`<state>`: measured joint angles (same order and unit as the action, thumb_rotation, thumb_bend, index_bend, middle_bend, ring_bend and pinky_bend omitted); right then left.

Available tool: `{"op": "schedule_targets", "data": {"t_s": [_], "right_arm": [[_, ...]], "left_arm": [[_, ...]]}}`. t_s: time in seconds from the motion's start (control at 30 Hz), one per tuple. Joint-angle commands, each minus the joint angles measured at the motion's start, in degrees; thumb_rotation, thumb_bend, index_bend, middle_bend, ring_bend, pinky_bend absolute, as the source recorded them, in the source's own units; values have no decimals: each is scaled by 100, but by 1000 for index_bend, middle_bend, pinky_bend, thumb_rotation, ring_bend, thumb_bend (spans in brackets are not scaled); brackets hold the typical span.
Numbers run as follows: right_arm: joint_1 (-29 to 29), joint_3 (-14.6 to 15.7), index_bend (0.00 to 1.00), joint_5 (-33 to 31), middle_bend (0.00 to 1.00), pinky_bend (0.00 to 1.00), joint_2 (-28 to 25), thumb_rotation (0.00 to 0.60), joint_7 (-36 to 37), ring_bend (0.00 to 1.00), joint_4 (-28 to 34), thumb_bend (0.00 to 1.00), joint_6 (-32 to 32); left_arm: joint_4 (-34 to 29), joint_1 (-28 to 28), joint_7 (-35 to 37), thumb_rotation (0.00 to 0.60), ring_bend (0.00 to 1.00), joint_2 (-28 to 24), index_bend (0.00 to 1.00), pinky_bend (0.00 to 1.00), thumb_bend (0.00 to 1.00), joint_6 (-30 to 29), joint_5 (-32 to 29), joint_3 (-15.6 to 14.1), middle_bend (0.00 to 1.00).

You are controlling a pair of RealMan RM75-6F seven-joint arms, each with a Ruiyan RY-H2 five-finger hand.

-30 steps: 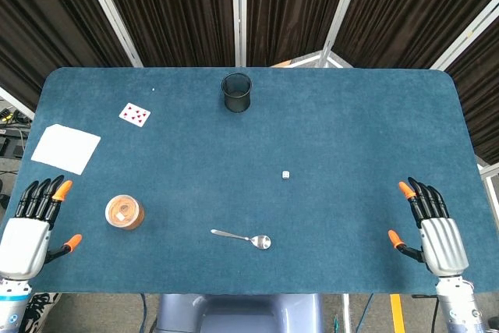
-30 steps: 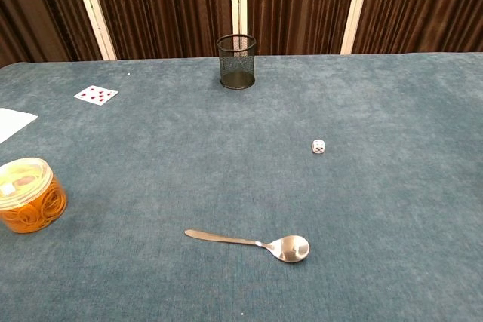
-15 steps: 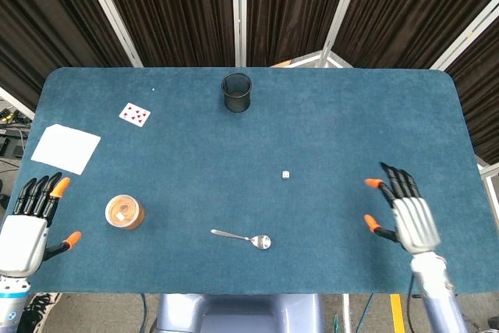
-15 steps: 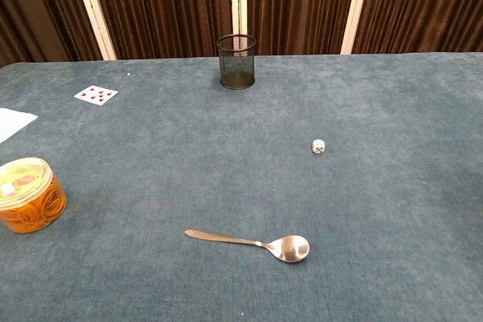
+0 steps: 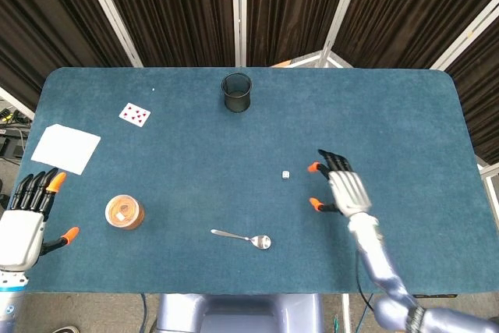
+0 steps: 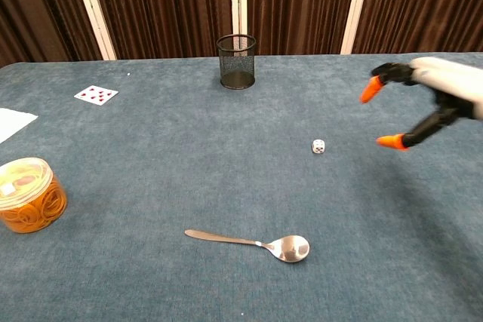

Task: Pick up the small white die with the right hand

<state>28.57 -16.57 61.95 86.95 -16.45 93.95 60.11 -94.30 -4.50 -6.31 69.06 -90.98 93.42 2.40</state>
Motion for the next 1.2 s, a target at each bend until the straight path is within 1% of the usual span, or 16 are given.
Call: {"op": "schedule_targets", "data": {"t_s": [0.03, 0.13, 0.27, 0.53, 0.73, 0.83, 0.97, 1.2], "right_arm": [[445, -197, 362, -513, 61, 0, 499, 600, -484, 0, -429, 160, -210], [627, -276, 374, -779, 71, 0, 738, 600, -619, 0, -623, 160, -229], [829, -294, 383, -926, 72, 0, 1033, 600, -835, 0, -983, 161, -151], [1045, -334, 409, -1320, 74, 0, 1380, 600, -796, 0, -1617, 204, -324], [1115, -336, 417, -1422, 76, 0, 1534, 600, -683, 0, -1899, 196, -392], [1161, -330, 450, -1432, 85, 0, 1619, 600, -653, 0, -2017, 197, -393], [1239, -346, 465, -1459, 96, 0, 1762, 600, -592, 0, -2217, 201, -425], [1373, -374, 463, -1485, 105, 0, 1983, 600, -481, 0, -2598, 243, -527]], "left_arm": [[25, -30, 59, 600, 0, -12, 0, 0, 0, 70, -56, 12, 0], [40, -54, 91, 600, 0, -13, 0, 0, 0, 135, -113, 18, 0], [50, -77, 91, 600, 0, -5, 0, 0, 0, 191, -146, 15, 0], [64, -93, 114, 600, 0, -2, 0, 0, 0, 221, -192, 19, 0], [66, -111, 86, 600, 0, 15, 0, 0, 0, 254, -192, 6, 0], [59, -113, 88, 600, 0, 13, 0, 0, 0, 251, -210, 13, 0], [53, -120, 95, 600, 0, 5, 0, 0, 0, 255, -227, 20, 0], [48, -127, 171, 600, 0, -20, 0, 0, 0, 260, -252, 26, 0]]}}
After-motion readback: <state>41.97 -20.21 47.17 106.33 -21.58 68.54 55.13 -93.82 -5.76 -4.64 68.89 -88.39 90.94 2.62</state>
